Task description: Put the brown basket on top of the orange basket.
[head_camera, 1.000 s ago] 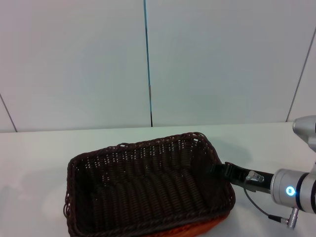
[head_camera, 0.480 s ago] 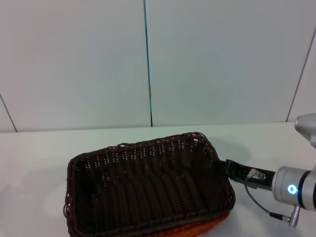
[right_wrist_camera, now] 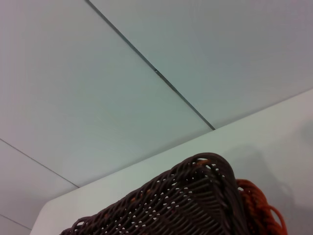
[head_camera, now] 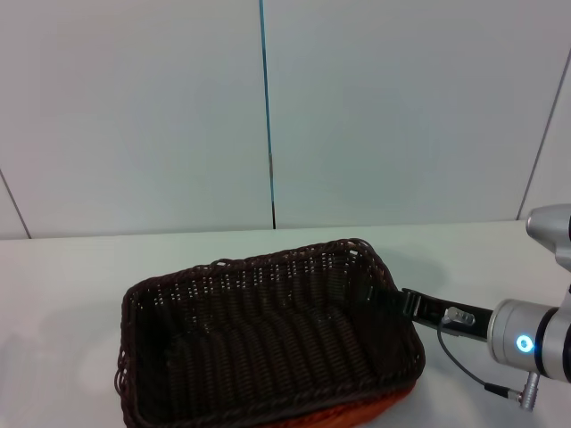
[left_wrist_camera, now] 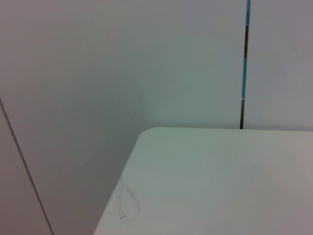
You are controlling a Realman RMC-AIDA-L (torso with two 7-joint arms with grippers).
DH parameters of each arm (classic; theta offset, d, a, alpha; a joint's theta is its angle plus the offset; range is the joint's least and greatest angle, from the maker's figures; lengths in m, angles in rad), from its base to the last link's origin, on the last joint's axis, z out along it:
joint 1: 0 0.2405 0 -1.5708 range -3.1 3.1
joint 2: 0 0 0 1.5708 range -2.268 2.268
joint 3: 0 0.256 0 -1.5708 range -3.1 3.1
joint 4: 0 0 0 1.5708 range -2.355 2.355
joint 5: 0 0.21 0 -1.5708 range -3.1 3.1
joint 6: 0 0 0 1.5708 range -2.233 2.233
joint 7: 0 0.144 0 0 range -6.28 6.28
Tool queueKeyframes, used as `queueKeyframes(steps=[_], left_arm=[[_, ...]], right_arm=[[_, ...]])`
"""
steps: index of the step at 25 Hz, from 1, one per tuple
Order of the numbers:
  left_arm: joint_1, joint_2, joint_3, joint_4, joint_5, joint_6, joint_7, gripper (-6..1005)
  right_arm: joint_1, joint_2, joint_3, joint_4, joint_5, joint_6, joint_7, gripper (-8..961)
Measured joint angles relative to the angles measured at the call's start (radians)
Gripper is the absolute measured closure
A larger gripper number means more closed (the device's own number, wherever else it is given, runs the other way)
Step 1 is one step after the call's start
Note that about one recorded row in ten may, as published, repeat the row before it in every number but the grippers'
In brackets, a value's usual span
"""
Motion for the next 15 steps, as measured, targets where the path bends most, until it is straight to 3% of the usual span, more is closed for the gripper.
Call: queueKeyframes(steps=[5,15], left_arm=[[-0.001,0.001,0.0,0.0,0.0,0.0,0.0,110],[0.001,0.0,-0.009,0.0,0.0,0.0,-0.003,111]], right_arm=[[-0.004,0.001,0.0,-0.002,0.046,0.005,-0.051,137],[-0.006,0.0,0.022,0.006,0.109,0.005,-0.153,99]])
